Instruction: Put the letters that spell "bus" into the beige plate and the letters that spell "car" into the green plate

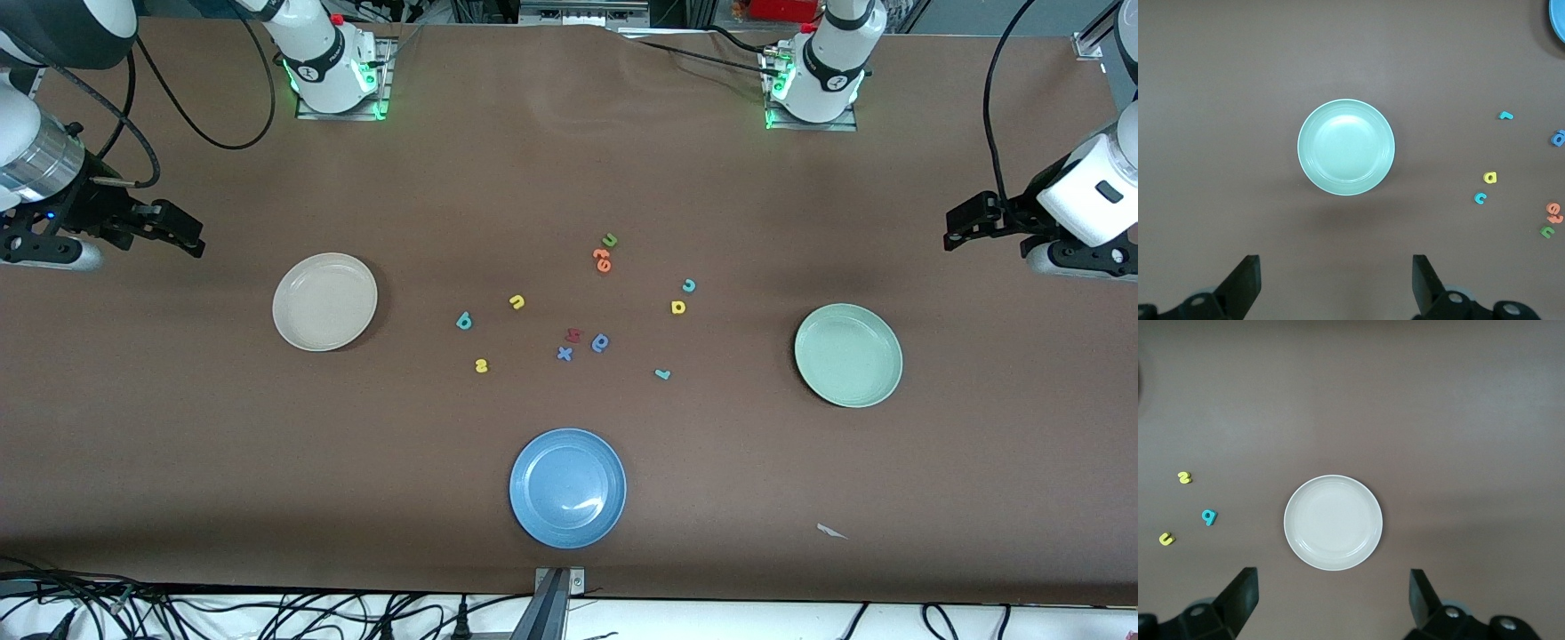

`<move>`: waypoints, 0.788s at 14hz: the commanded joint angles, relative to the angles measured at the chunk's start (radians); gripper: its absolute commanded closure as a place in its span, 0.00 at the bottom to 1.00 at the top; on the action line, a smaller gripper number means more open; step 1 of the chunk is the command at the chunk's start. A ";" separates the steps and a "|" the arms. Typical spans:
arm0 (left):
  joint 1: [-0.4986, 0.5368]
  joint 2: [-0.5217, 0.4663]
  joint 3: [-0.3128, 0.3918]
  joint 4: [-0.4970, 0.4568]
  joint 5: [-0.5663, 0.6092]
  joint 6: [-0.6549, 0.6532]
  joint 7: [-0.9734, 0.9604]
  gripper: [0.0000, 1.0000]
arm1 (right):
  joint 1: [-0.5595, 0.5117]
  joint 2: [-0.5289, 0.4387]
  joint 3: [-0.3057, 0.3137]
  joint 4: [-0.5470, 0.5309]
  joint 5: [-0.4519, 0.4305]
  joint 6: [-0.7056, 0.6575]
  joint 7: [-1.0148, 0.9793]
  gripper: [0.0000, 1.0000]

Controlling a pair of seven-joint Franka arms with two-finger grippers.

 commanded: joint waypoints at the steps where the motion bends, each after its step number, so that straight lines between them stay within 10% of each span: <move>1: 0.003 -0.014 -0.004 -0.001 0.025 -0.015 0.019 0.00 | 0.002 0.008 0.000 0.025 0.001 -0.018 -0.009 0.00; 11: -0.002 -0.003 -0.004 0.001 0.025 -0.014 0.010 0.00 | 0.002 0.006 0.000 0.024 0.002 -0.021 -0.009 0.00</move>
